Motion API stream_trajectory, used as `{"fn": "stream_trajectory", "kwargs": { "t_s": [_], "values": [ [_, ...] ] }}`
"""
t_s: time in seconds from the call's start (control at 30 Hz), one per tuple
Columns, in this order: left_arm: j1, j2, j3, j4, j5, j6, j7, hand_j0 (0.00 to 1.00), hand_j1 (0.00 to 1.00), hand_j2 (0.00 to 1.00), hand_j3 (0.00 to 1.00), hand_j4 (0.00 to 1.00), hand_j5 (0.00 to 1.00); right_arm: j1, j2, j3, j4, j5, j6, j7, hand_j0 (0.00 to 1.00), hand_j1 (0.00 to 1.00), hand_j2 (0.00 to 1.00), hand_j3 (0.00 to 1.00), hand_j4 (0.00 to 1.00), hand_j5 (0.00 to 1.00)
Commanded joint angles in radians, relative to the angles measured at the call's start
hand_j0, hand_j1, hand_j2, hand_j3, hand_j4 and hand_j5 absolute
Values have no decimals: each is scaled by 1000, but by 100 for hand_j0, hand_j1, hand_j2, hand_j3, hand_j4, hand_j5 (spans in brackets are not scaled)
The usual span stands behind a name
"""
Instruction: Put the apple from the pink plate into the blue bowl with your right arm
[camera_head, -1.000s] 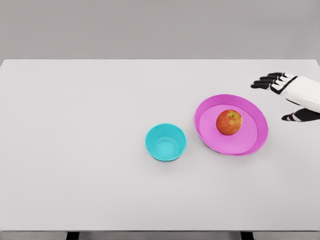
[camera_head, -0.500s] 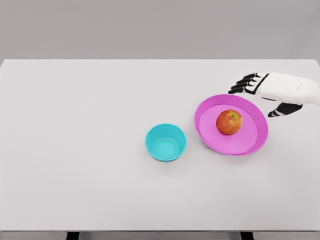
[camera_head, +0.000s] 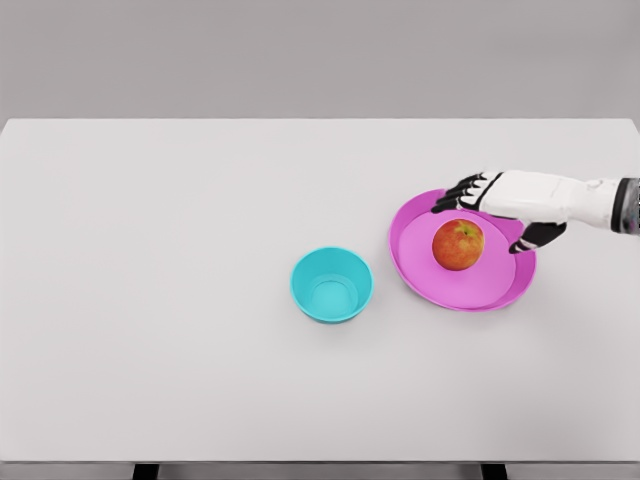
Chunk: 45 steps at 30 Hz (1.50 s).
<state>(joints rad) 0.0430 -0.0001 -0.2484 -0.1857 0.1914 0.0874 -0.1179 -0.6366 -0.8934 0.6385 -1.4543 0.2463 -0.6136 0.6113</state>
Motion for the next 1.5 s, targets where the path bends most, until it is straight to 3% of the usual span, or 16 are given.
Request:
{"fn": "stream_trajectory", "kwargs": {
  "t_s": [0.0, 0.1, 0.53, 1.03, 1.07, 1.1, 1.13, 1.23, 1.47],
  "values": [
    [0, 0, 0, 0, 0, 0, 0, 100, 100, 100, 100, 100, 100, 0, 4, 29, 18, -5, 3, 0, 100, 100, 100, 100, 100, 100],
    [0, 0, 0, 0, 0, 0, 0, 100, 100, 100, 100, 100, 100, -41, 30, 76, 41, -5, 3, 0, 100, 100, 100, 100, 100, 100],
    [0, 0, 0, 0, 0, 0, 0, 100, 100, 100, 100, 100, 100, -78, 63, 168, 104, -4, 3, 0, 100, 100, 100, 100, 100, 100],
    [0, 0, 0, 0, 0, 0, 0, 100, 100, 100, 100, 100, 100, -91, 86, 181, 157, -4, 3, 0, 100, 100, 100, 100, 100, 100],
    [0, 0, 0, 0, 0, 0, 0, 100, 100, 100, 100, 100, 100, -91, 86, 182, 157, -4, 3, 0, 88, 88, 88, 88, 88, 88],
    [0, 0, 0, 0, 0, 0, 0, 100, 100, 100, 100, 100, 100, -91, 86, 187, 155, -4, 3, 0, 68, 68, 68, 68, 68, 68],
    [0, 0, 0, 0, 0, 0, 0, 100, 100, 100, 100, 100, 100, -92, 86, 187, 155, -4, 3, 0, 59, 59, 59, 59, 59, 59],
    [0, 0, 0, 0, 0, 0, 0, 100, 100, 100, 100, 100, 100, -91, 86, 188, 155, -4, 3, 0, 50, 50, 50, 50, 50, 50],
    [0, 0, 0, 0, 0, 0, 0, 100, 100, 100, 100, 100, 100, -94, 86, 187, 149, -4, 3, 0, 45, 45, 45, 45, 45, 45]
  ]
}}
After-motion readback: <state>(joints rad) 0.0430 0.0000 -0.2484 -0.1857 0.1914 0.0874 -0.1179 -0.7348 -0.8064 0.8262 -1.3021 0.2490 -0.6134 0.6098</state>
